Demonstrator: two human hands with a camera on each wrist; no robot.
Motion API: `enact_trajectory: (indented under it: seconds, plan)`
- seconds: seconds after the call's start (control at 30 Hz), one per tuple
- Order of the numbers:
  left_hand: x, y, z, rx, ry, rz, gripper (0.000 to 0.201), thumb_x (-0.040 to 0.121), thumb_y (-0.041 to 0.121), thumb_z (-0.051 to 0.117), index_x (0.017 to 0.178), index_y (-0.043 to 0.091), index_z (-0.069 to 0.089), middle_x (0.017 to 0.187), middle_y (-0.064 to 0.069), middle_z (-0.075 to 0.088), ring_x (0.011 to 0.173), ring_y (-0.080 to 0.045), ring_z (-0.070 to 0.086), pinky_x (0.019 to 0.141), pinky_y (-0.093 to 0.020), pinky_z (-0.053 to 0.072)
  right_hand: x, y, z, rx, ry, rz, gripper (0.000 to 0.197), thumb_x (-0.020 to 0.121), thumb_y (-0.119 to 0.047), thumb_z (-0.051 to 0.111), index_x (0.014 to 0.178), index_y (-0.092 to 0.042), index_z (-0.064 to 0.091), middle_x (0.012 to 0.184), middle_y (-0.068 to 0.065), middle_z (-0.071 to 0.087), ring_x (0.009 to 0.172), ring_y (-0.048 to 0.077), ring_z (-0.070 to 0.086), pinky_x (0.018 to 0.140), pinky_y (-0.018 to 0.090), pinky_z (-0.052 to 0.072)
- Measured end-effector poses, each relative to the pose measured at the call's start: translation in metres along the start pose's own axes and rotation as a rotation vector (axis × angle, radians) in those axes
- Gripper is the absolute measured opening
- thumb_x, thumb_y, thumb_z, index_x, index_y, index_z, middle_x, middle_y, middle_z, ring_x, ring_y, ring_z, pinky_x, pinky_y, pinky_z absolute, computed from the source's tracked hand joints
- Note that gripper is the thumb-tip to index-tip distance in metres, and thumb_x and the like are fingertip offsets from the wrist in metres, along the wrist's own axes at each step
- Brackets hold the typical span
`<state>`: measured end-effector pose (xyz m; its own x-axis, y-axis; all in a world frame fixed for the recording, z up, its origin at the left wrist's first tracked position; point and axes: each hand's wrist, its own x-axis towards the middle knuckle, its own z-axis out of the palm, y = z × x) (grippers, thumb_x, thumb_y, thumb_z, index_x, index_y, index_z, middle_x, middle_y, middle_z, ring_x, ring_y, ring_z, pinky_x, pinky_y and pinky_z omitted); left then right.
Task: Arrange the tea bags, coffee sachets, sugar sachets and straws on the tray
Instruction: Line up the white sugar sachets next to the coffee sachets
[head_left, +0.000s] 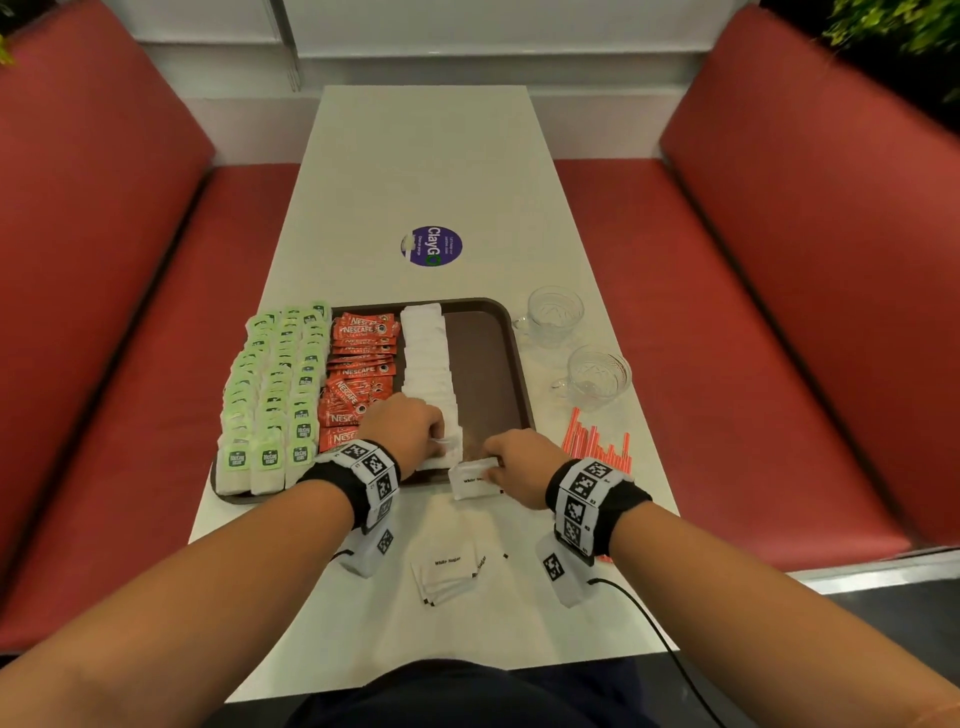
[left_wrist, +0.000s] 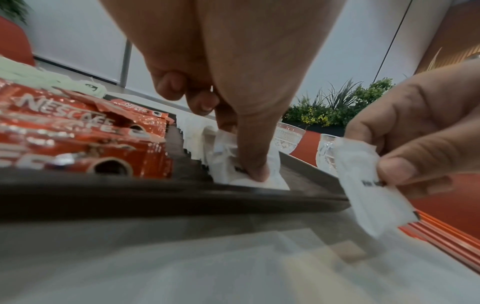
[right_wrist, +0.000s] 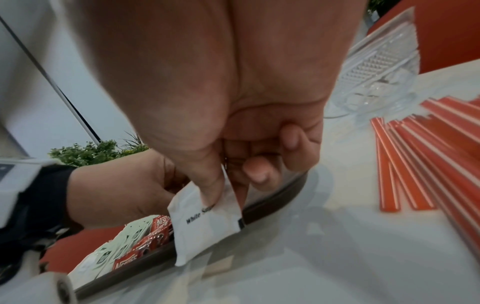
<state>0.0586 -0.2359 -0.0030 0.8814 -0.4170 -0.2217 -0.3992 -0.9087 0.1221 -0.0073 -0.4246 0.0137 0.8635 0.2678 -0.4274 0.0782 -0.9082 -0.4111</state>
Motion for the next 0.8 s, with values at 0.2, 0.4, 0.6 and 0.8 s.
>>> enact_trajectory:
  seconds: [0.2,0.4,0.6,0.8]
  plan:
    - [0.003,0.000,-0.012,-0.172,0.104,0.033,0.018,0.093,0.043,0.060,0.101,0.027,0.066,0.099,0.006,0.063,0.096,-0.018,0.059,0.083,-0.035,0.048,0.005,-0.001,-0.004,0.047,0.034,-0.018,0.022,0.099,-0.024,0.057,0.077,-0.024,0.054,0.077,-0.005,0.056,0.080,0.021,0.056,0.072,0.032,0.042]
    - [-0.012,0.000,-0.025,-0.231,-0.102,0.156,0.023,0.088,0.051,0.065,0.103,0.034,0.069,0.096,0.015,0.070,0.081,-0.004,0.060,0.075,-0.026,0.049,0.015,-0.010,-0.006,0.168,0.129,-0.042,0.010,0.099,-0.026,0.056,0.098,-0.019,0.063,0.078,-0.007,0.057,0.080,0.020,0.058,0.073,0.031,0.046]
    - [-0.017,-0.010,-0.005,-0.126,-0.113,0.005,0.022,0.088,0.040,0.069,0.106,0.026,0.069,0.099,0.005,0.070,0.091,-0.015,0.062,0.079,-0.028,0.048,0.031,-0.008,0.002,-0.095,-0.022,0.089,0.021,0.096,-0.016,0.050,0.108,-0.012,0.068,0.105,0.007,0.068,0.092,0.025,0.063,0.078,0.033,0.051]
    - [-0.016,-0.011,0.009,-0.116,0.010,-0.098,0.030,0.082,0.048,0.073,0.103,0.029,0.065,0.095,0.005,0.067,0.093,-0.018,0.058,0.081,-0.033,0.048,0.036,-0.016,0.009,-0.176,-0.125,0.037,0.027,0.096,-0.008,0.047,0.117,-0.008,0.065,0.106,0.012,0.063,0.089,0.027,0.060,0.072,0.031,0.045]
